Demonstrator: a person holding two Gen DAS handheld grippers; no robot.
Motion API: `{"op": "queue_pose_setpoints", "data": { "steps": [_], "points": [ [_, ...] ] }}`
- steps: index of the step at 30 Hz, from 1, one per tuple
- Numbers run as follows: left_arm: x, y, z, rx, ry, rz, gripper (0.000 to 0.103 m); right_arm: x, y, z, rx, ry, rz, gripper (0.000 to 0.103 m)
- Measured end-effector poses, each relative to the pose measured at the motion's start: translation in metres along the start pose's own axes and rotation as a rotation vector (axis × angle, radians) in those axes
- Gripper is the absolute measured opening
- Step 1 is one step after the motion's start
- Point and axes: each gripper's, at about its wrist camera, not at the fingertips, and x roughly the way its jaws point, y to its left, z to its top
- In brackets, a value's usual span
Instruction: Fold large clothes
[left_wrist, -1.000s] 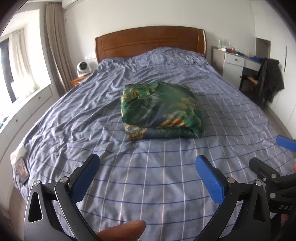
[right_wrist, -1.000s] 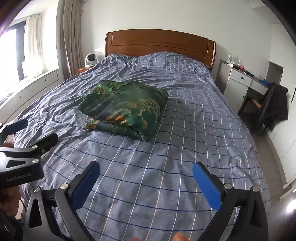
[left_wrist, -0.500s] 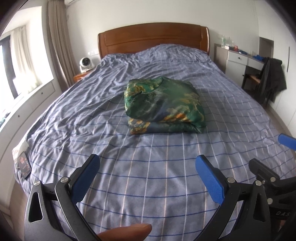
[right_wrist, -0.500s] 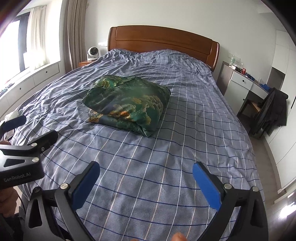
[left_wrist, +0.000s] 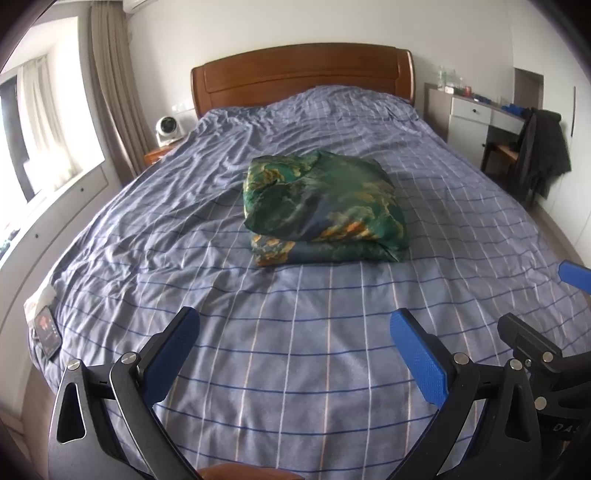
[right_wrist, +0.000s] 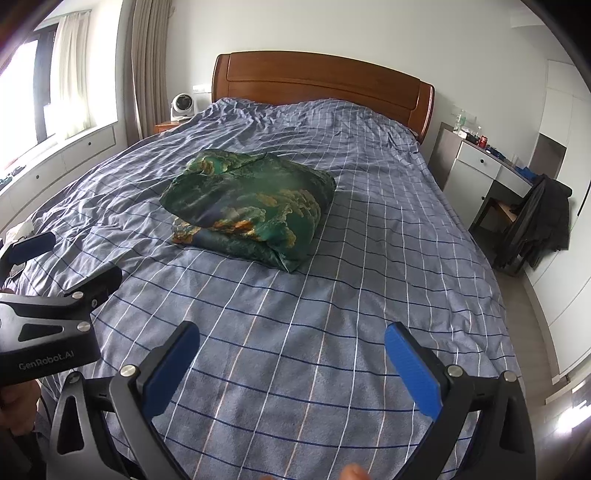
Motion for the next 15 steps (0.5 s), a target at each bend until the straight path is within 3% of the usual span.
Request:
{"op": "queue_pose_setpoints", "data": {
  "steps": [9,15],
  "points": [
    [0.0034,0.0014,-0.0024,-0.010,0.017,-0.030,0.103,0.0036,-0.0001,-0.0020,0.002,0.008,0.000,0.102],
    [0.0031,0.0026,-0.0023,-0.023,0.008,-0.002,0.103,0.0047,-0.0019,-0.0031,0.005,0.010,0.001,0.102]
  ]
}}
